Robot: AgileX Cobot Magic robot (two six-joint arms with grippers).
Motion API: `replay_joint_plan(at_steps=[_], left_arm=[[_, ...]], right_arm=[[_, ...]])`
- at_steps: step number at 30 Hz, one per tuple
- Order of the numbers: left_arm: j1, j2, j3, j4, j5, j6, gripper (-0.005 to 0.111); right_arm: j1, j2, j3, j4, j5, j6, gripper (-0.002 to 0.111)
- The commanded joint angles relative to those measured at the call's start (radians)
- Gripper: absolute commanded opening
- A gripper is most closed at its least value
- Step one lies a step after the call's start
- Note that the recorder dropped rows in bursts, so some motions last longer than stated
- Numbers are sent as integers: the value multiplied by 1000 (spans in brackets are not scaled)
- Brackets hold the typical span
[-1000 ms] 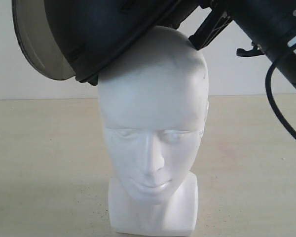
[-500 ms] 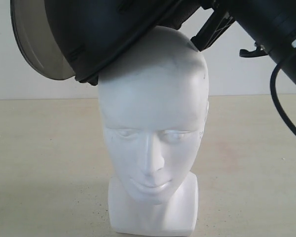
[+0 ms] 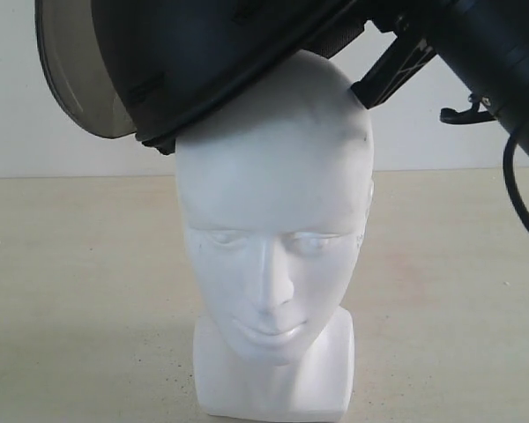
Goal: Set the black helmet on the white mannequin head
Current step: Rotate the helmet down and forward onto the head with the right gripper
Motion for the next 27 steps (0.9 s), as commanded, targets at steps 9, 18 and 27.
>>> replay_joint_plan(at_steps=[9,18,27], left_arm=[[3,-2,3,5,-1,1,4],[3,-2,3,5,-1,1,4],[3,-2,3,5,-1,1,4]], right_arm=[[-6,-31,13,57,-57,62,0],[-4,-31,22,35,-57,64,0],[-4,-82,79,58,-57,31,0]])
